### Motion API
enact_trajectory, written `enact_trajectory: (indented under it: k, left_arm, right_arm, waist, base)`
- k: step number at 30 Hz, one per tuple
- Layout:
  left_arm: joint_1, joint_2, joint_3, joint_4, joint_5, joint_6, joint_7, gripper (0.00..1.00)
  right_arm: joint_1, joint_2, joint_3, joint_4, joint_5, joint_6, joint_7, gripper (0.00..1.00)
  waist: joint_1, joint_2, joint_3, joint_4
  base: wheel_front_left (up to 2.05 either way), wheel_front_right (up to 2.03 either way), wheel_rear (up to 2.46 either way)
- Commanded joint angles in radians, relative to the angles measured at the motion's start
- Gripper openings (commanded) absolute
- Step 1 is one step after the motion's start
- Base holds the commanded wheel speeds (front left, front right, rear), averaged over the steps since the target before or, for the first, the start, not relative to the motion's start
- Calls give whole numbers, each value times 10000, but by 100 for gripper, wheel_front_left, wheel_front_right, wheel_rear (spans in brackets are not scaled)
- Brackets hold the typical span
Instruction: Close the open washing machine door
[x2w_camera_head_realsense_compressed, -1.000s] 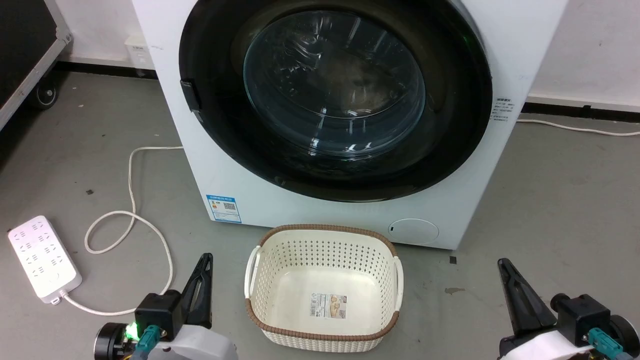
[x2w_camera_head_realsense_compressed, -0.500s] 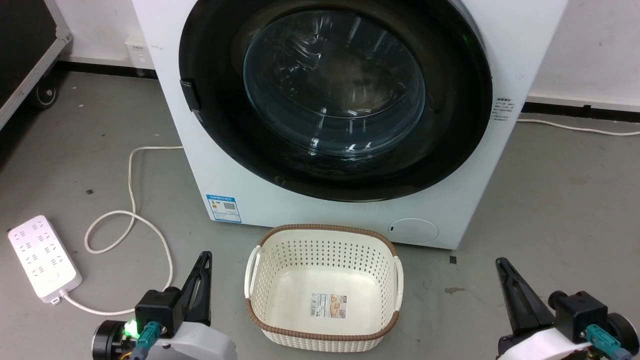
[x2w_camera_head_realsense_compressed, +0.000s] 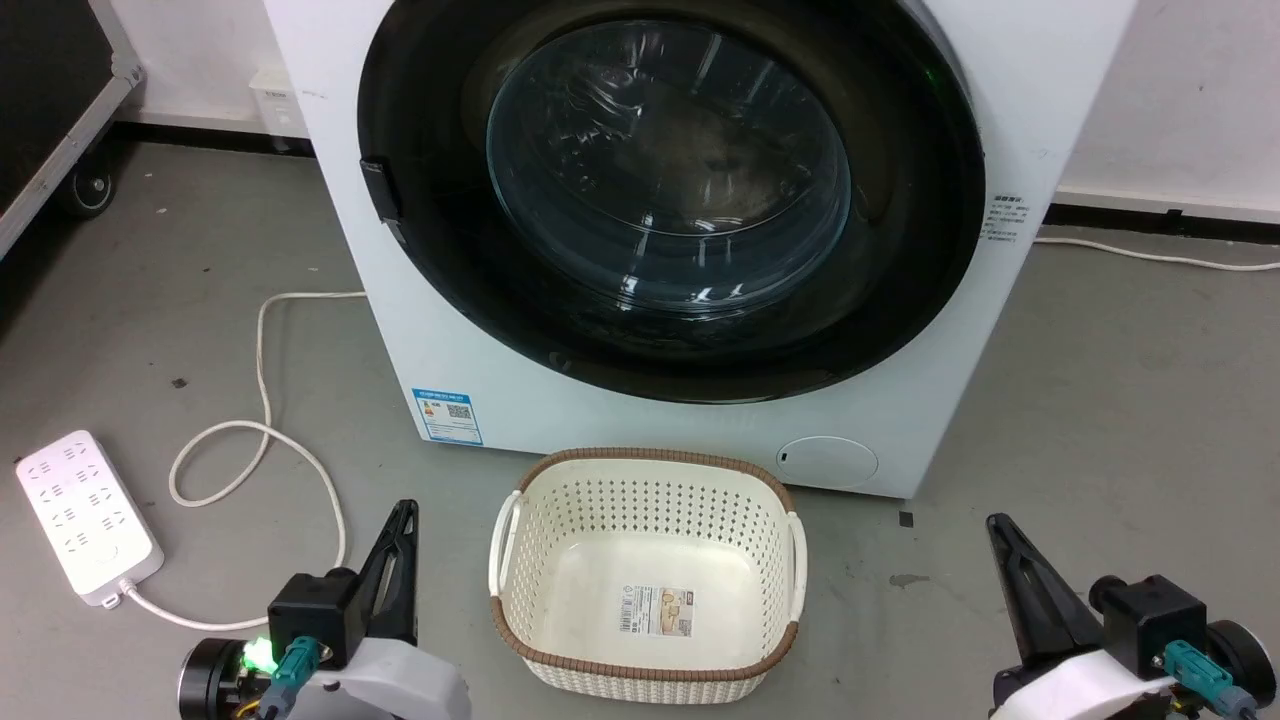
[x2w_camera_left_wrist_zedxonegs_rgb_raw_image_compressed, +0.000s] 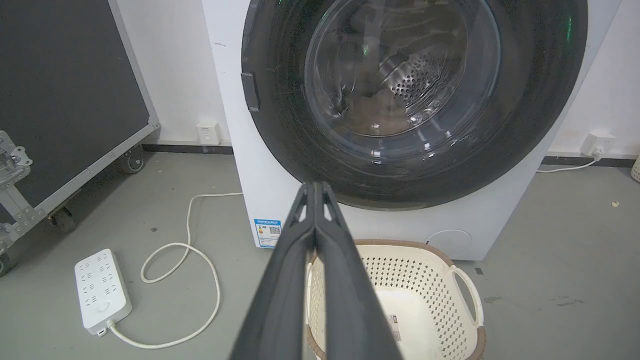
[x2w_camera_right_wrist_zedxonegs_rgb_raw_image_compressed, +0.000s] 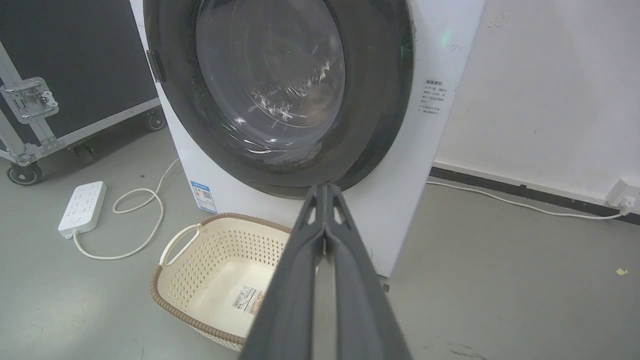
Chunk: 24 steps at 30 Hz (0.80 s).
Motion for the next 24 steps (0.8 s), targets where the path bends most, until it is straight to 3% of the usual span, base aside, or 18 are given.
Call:
enact_trajectory:
  k: [1, 24]
  left_arm:
    - [56, -22, 49, -89, 68, 41, 80, 0]
    - [72, -67, 191, -380, 289, 139, 529, 0]
  right_arm:
    - [-155, 32, 28, -109, -32, -6, 85, 0]
    - [-227, 42, 112, -296, -96, -7, 537, 0]
  waist:
    - [0, 0, 1, 0]
    - [0, 0, 12, -1]
  base:
    - [0, 0, 0]
    - [0, 0, 0]
